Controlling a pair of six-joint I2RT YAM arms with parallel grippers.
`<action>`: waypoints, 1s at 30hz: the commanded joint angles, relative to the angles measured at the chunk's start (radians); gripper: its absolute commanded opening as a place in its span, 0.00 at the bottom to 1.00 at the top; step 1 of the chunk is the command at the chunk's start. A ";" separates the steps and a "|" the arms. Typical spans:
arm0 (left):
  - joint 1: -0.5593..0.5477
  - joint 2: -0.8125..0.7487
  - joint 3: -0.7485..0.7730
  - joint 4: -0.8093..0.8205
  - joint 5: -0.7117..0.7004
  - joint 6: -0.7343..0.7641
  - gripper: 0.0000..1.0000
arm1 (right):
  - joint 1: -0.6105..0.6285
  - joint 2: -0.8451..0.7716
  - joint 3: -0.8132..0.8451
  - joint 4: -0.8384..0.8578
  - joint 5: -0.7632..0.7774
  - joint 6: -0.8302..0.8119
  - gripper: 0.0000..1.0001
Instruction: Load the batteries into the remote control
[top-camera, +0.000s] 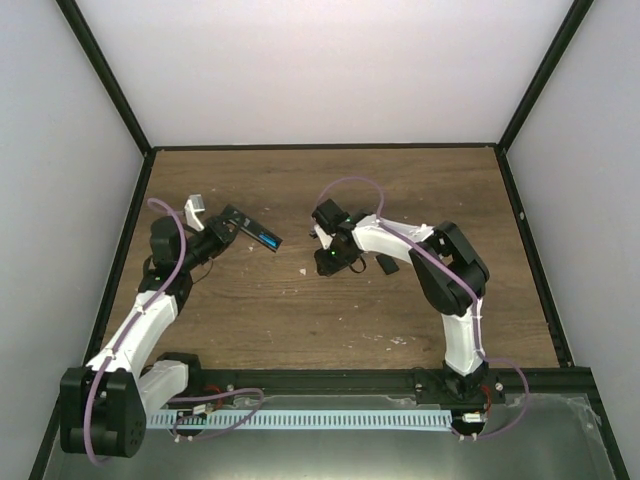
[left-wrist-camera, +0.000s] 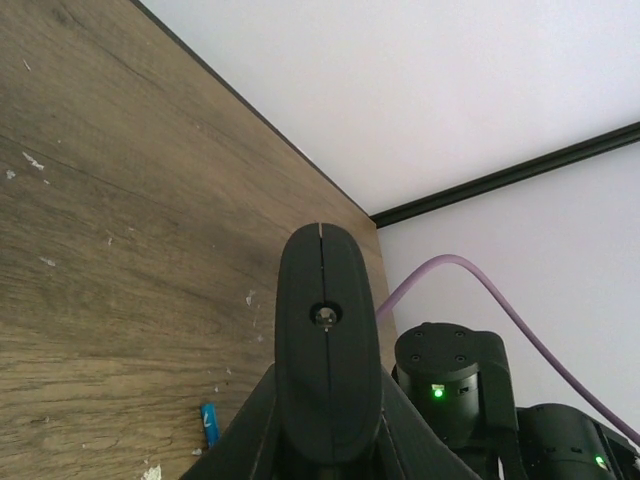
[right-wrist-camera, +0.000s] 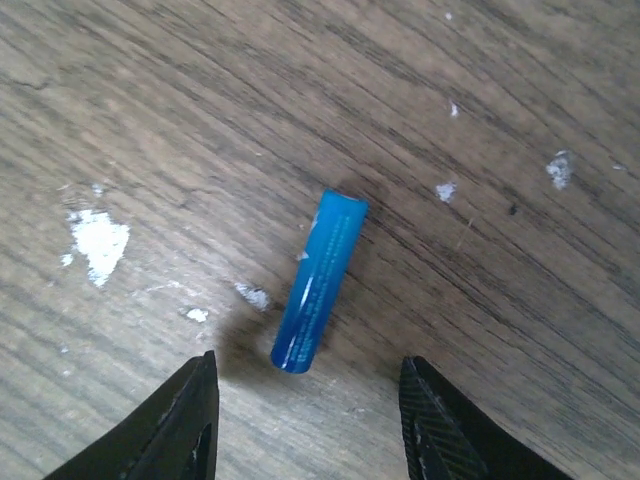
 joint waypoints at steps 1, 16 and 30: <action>0.006 -0.009 0.007 0.020 -0.002 0.006 0.00 | 0.010 0.028 0.042 -0.003 0.055 0.016 0.41; 0.008 0.003 0.001 0.031 0.009 0.001 0.00 | 0.024 0.055 0.018 0.008 0.118 -0.004 0.13; 0.008 0.102 0.012 0.094 0.161 0.010 0.00 | 0.010 -0.156 0.004 -0.104 0.020 -0.019 0.02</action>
